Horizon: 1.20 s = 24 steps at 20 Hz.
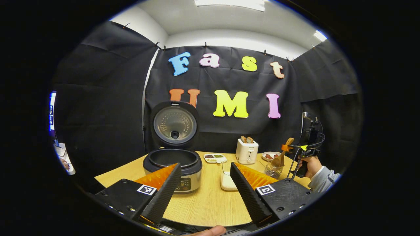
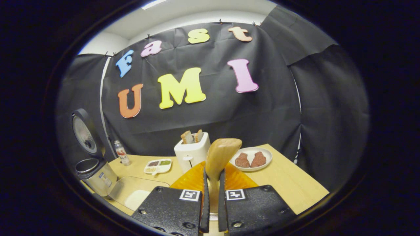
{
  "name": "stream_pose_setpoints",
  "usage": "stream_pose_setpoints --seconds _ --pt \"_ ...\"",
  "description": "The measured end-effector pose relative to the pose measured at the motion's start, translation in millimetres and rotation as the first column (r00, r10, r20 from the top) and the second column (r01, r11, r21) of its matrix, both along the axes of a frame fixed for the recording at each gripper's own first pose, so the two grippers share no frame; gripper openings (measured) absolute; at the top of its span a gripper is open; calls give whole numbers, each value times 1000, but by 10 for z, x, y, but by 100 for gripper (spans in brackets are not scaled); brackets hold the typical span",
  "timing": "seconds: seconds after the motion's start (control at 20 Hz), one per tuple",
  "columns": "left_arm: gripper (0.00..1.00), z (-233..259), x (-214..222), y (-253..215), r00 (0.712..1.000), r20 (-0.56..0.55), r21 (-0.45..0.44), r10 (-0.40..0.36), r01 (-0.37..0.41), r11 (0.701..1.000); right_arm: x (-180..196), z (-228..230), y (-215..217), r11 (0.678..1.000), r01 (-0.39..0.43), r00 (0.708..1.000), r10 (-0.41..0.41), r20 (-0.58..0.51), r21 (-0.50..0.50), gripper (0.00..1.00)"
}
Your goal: Close the left gripper, press the button to open the rice cooker; take a wooden spoon from the chopstick holder with the right hand, scoop a spoonful of rice and pour it into the rice cooker, then put the wooden spoon back into the chopstick holder.
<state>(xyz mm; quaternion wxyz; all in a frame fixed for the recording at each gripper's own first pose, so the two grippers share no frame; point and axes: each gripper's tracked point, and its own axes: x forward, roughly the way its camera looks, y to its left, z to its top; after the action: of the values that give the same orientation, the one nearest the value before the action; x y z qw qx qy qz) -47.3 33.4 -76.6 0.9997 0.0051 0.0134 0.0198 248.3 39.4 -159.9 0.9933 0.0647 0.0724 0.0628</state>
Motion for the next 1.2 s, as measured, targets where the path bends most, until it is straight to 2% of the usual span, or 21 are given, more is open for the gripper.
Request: stream_pose_setpoints --seconds 0.15,0.35,0.6,0.8,0.95,1.2 --pt "95 71 -67 86 1000 26 5 16 -16 1000 -104 268 139 1000 -17 999 18 35 -14 15" --pt "95 96 -146 126 999 37 -6 0 0 1000 -249 569 411 998 -49 995 51 81 -29 15" --pt "95 147 -222 194 998 60 -12 7 -7 1000 -328 680 865 995 -99 991 100 89 -18 15" --pt "94 76 -202 159 999 49 -24 -7 8 1000 -304 489 1287 990 -144 988 144 61 -5 14" --pt "94 35 -194 173 999 37 -28 -9 10 1000 -255 183 1528 986 -158 987 159 28 -49 12" --pt "94 -25 -183 199 1000 24 -28 -2 2 1000 -169 -393 1733 986 -157 986 153 -67 -61 11"
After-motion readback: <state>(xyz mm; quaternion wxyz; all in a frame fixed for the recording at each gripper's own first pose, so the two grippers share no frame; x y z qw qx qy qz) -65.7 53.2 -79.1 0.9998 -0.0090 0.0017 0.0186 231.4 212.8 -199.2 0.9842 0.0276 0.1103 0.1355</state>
